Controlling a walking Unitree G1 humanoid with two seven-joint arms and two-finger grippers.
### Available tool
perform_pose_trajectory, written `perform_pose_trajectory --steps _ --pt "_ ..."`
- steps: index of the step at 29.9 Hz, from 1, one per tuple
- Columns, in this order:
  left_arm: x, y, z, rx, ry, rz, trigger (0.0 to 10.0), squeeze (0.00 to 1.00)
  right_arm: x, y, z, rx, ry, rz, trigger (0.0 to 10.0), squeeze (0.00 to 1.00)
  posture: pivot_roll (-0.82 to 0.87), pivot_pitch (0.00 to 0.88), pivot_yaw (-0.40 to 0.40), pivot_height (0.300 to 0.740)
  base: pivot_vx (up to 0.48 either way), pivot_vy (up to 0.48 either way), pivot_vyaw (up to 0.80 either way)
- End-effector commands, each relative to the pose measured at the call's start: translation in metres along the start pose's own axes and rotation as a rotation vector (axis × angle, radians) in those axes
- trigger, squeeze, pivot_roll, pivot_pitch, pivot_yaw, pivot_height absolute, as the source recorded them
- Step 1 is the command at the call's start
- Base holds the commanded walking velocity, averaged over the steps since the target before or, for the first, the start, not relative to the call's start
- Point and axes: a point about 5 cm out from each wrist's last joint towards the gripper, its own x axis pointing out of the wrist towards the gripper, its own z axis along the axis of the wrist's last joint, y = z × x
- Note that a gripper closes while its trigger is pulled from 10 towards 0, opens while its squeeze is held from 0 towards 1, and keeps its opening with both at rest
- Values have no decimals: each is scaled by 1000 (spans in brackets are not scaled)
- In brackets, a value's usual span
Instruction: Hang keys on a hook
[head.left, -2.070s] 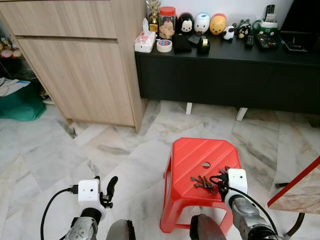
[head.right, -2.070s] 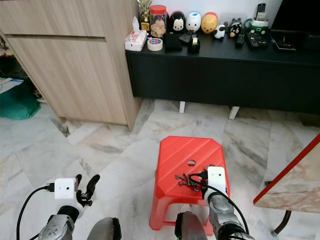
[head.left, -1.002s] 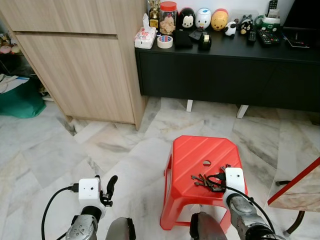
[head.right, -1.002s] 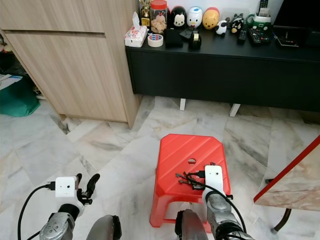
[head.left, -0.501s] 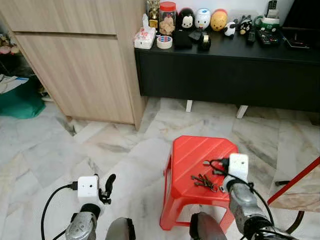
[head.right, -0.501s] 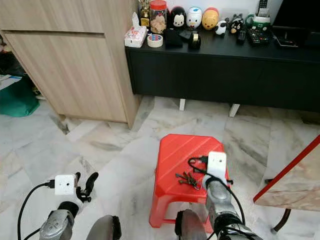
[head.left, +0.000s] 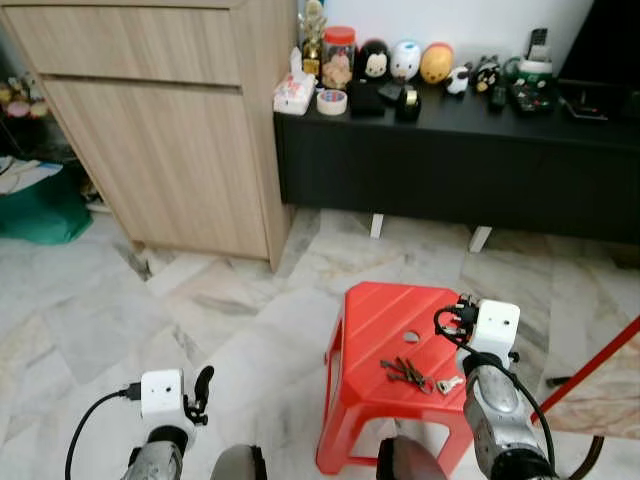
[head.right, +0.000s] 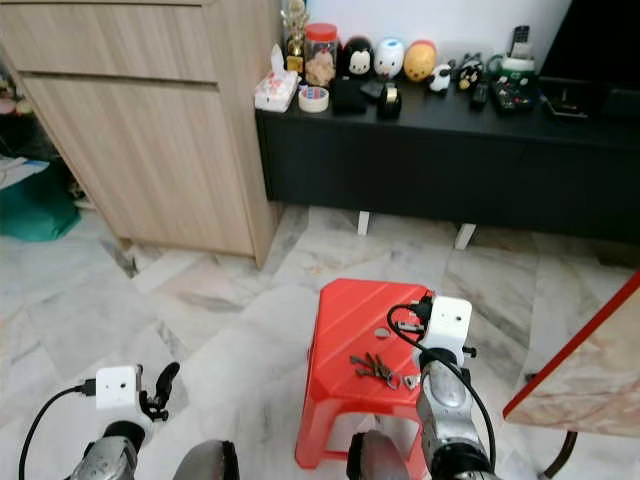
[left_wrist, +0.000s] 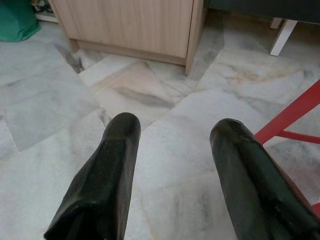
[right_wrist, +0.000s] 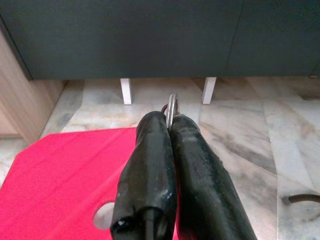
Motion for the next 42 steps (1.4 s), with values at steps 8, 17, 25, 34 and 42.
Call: perform_pose_trajectory --steps 8,17,25,34,42 --pt "-5 3 -17 27 65 8 10000 0 -5 1 -4 27 -1 -4 10000 0 9 0 -29 687 0 0 0" --pt "-5 8 -29 38 125 21 10000 0 -10 1 -11 30 28 -6 10000 0 11 0 -33 727 0 0 0" --pt "-11 13 -53 66 291 41 10000 0 -21 -4 -35 25 121 -11 10000 0 30 0 -36 740 0 0 0" --pt "-21 13 -73 76 447 62 10000 0 -37 -4 -69 -23 308 38 10000 0 33 0 -41 740 0 0 0" --pt "-29 6 -85 115 544 52 10000 0 -56 -13 -95 -119 473 22 10000 0 18 0 -35 740 0 0 0"
